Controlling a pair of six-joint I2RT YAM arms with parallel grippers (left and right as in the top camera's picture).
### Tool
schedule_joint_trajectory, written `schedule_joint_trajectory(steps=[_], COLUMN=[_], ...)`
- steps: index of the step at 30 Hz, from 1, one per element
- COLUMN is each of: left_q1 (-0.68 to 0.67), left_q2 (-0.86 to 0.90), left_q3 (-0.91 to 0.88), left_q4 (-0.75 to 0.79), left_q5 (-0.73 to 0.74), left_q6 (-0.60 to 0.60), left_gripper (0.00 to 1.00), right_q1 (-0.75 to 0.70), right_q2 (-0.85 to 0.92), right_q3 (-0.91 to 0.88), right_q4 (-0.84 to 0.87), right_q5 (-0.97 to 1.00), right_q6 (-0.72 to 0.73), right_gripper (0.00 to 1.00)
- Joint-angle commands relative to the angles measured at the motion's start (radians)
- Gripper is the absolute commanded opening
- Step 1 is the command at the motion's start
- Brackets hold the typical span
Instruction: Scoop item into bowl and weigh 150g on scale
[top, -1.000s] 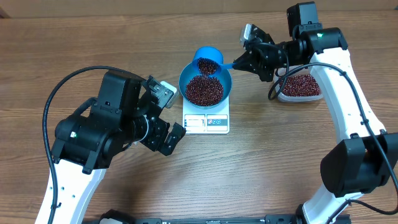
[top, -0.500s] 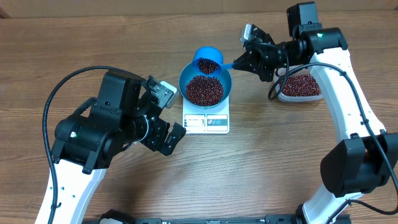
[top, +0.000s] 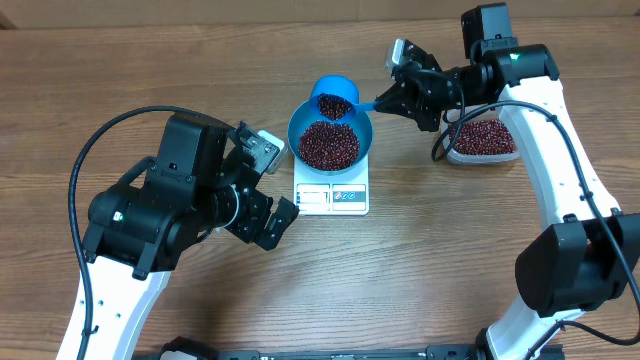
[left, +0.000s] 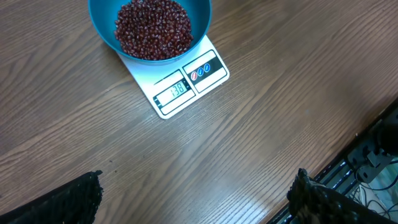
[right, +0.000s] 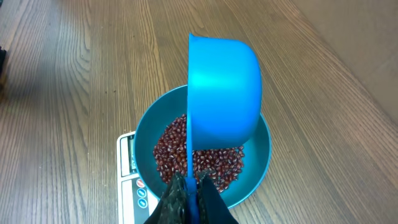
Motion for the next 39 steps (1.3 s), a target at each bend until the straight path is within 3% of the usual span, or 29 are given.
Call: schedule_joint_trajectory(steps=[1,39], left_q1=[-0.006,-0.006], left_q2=[0.004,0.005], left_q3=[0.003,0.003], left_q4=[0.001,0.001], left_q5=[-0.007,-0.007], left_q6=[0.022,0.022], left_gripper=[1.0,0.99], right_q1=[0.0,0.0], right_q2=[-0.01,-0.01], right_q3=[0.028,0.028], right_q4=[0.001,0.009], right_q5=[-0.018,-0.018], right_q6=[-0.017,-0.05], right_gripper=[0.04,0.04])
